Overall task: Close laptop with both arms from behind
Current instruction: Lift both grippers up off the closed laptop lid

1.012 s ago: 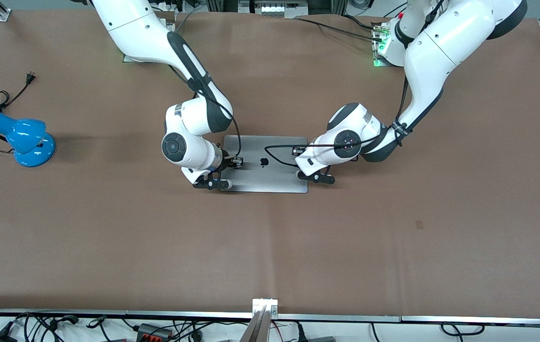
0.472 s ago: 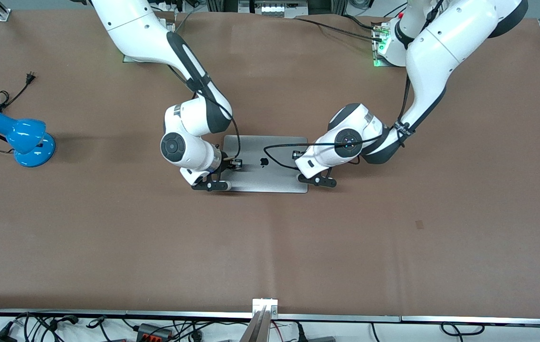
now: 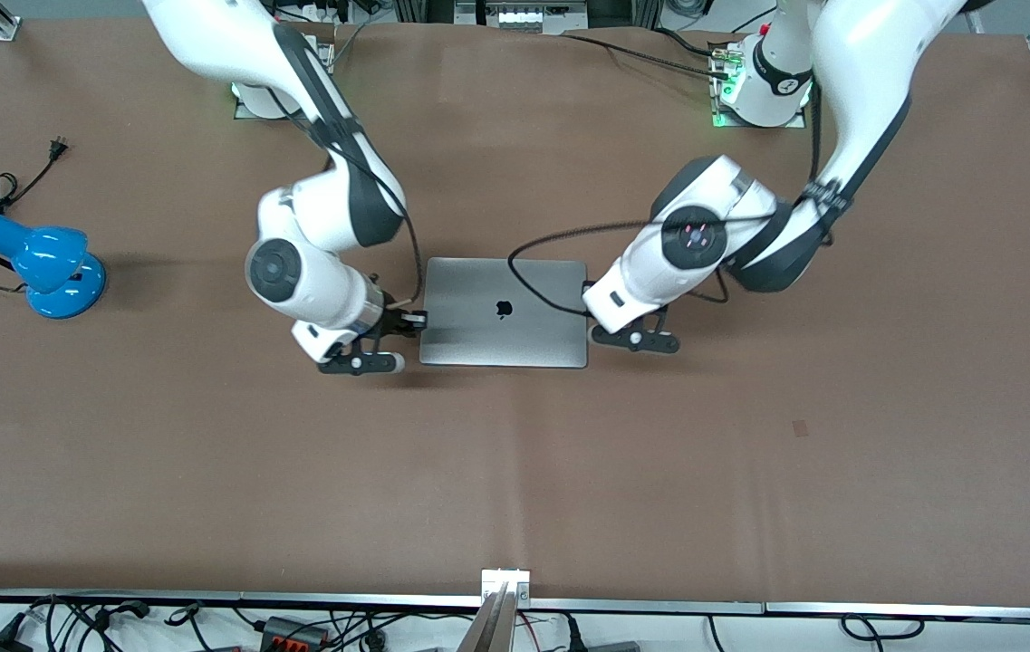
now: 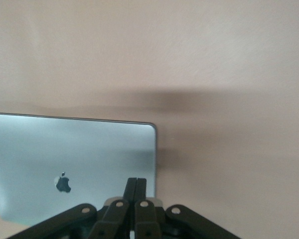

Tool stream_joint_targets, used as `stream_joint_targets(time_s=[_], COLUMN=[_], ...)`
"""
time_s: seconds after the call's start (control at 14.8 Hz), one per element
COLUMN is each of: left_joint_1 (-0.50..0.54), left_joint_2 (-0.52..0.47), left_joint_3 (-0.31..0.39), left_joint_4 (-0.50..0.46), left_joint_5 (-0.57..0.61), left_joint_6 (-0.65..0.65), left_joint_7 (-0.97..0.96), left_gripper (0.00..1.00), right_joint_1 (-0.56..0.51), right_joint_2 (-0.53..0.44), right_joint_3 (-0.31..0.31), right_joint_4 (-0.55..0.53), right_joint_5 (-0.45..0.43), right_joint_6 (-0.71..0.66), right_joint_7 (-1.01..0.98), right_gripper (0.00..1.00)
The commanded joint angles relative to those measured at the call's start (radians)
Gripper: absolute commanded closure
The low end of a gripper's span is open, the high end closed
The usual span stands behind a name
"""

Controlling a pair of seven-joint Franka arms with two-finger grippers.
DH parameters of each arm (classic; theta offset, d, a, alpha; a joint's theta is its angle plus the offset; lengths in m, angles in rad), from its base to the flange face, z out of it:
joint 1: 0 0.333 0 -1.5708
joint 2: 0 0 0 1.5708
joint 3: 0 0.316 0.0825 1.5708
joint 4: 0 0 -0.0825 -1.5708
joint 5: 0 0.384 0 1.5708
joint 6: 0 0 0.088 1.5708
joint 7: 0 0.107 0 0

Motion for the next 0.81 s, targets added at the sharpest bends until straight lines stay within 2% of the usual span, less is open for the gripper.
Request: stream_joint_targets(time_s=[0.0, 0.07, 0.2, 0.34, 0.4, 0.54, 0.74], left_joint_1=[0.007, 0.007, 0.007, 0.007, 0.006, 0.004, 0.000], left_joint_2=[-0.117, -0.150, -0.216, -0.286, -0.325, -0.380, -0.480], left_joint_3=[0.027, 0.035, 0.065, 0.134, 0.195, 0.295, 0.392], left_joint_4=[-0.021, -0.021, -0.021, -0.019, -0.021, -0.021, -0.021], left_joint_5=[0.020, 0.017, 0.010, -0.059, -0.116, -0.177, -0.214], left_joint_6=[-0.087, -0.124, -0.199, -0.251, -0.273, -0.309, -0.366], left_joint_7=[-0.003, -0.003, 0.020, 0.105, 0.179, 0.334, 0.384], left_gripper=[0.94, 0.94, 0.94, 0.94, 0.94, 0.94, 0.92], right_joint_1=[0.002, -0.003, -0.009, -0.010, -0.013, -0.013, -0.013], right_joint_2=[-0.056, -0.076, -0.093, -0.093, -0.092, -0.093, -0.095], right_joint_3=[-0.041, -0.054, -0.087, -0.122, -0.137, -0.159, -0.194], right_joint_4=[0.057, 0.086, 0.149, 0.228, 0.259, 0.272, 0.278], right_joint_5=[-0.112, -0.149, -0.169, -0.170, -0.169, -0.170, -0.170], right_joint_6=[-0.137, -0.189, -0.293, -0.392, -0.424, -0.435, -0.431], right_joint_7=[0.003, -0.003, -0.008, -0.034, -0.061, -0.069, -0.072], right_gripper=[1.00, 1.00, 1.00, 1.00, 0.76, 0.00, 0.00])
